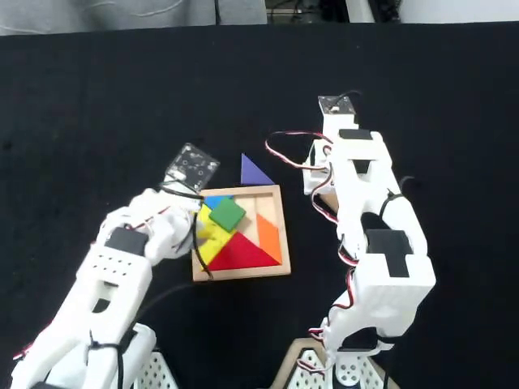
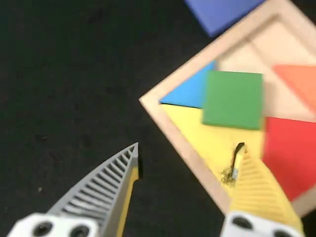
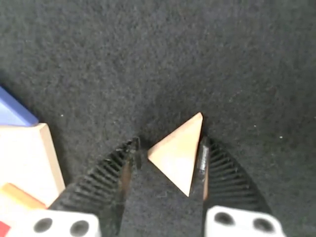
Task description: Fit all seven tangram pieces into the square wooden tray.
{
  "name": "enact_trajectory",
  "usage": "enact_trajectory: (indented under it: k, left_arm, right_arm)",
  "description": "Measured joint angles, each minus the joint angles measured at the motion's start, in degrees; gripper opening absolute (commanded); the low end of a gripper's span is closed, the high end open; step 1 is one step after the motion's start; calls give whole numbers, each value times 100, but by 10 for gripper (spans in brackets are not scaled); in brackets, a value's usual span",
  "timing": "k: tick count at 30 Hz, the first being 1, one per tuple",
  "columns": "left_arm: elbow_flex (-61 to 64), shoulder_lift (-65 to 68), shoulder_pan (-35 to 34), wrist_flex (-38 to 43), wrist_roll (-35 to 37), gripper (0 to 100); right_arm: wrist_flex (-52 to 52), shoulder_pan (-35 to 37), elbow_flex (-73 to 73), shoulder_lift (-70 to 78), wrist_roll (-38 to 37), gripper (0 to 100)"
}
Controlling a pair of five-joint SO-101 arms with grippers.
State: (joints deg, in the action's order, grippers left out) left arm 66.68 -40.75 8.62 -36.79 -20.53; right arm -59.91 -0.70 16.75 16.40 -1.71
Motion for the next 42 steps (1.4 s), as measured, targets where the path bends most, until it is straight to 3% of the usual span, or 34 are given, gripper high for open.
enact_trajectory:
  k: [9, 19, 22, 27, 34, 42]
  left_arm:
    - [-35, 1345, -273, 1064, -158, 300]
    - [-791, 2347, -273, 1160, 185, 300]
    - [-791, 2356, -273, 1160, 202, 300]
    - [-879, 2356, -167, 897, 202, 300]
    - [-914, 1556, -44, 185, 334, 301]
    - [-905, 677, 1002, 185, 712, 303]
  right_arm:
    - [-26, 0, 0, 0, -18, 201]
    - [-26, 0, 0, 0, -18, 201]
    - [-35, 0, 0, 0, -18, 180]
    - [-70, -18, 0, 0, -18, 54]
    - [-97, -18, 0, 0, -18, 50]
    - [-281, -35, 0, -88, -18, 50]
